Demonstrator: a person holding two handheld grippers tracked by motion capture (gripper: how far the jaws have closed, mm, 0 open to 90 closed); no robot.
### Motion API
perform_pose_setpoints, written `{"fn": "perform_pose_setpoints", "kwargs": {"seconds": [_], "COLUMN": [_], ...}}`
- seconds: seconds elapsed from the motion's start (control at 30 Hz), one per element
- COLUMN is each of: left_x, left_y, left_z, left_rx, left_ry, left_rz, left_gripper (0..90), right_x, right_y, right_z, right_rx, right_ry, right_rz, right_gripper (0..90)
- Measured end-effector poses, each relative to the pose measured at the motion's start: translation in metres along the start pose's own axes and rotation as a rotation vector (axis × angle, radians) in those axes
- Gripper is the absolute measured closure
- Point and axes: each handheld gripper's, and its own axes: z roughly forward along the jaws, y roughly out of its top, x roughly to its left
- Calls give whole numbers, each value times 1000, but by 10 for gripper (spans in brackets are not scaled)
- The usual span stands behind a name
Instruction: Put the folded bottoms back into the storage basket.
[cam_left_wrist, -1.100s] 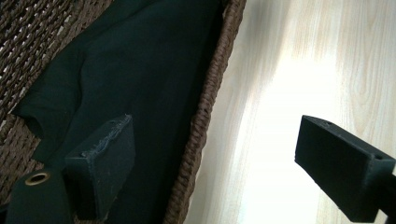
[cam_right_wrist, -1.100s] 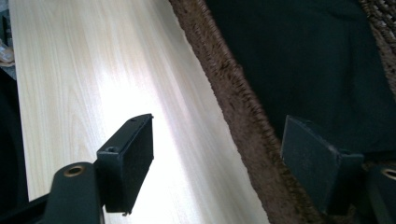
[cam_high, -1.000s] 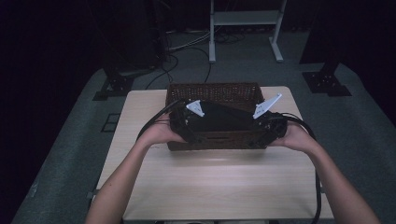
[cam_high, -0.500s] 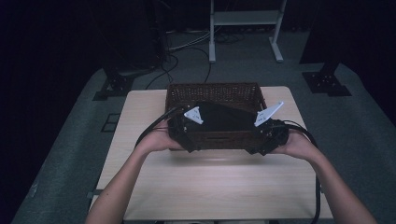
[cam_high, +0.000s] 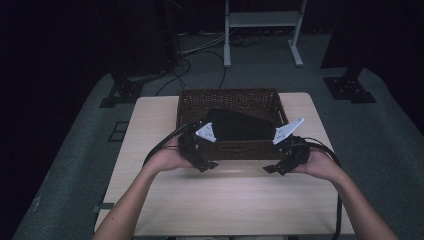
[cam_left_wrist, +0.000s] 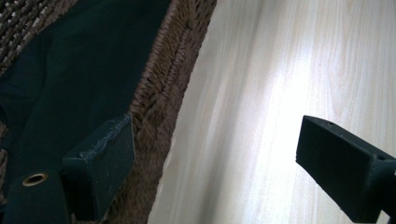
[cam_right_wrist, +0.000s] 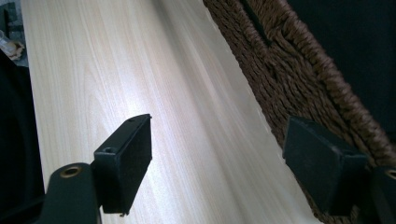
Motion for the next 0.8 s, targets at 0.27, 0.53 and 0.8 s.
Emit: {"fn": "perform_pose_setpoints", "kwargs": {"seconds": [0.27,0.53,0.8], "left_x": [-7,-12,-21], "left_y": [-12,-20,-32], "left_z": [6,11,16], "left_rx": [5,10,11], "left_ry": [-5,-4,-12], "left_rz": [-12,-22,-24], "left_gripper": [97,97,94], "right_x": [5,9,15], "right_y": [-11,-20,-26], "right_z": [1,9,16], "right_rx": [-5,-6,5], "right_ry": [-5,6,14], "right_rz": [9,32,28], "right_gripper": [231,231,231]}}
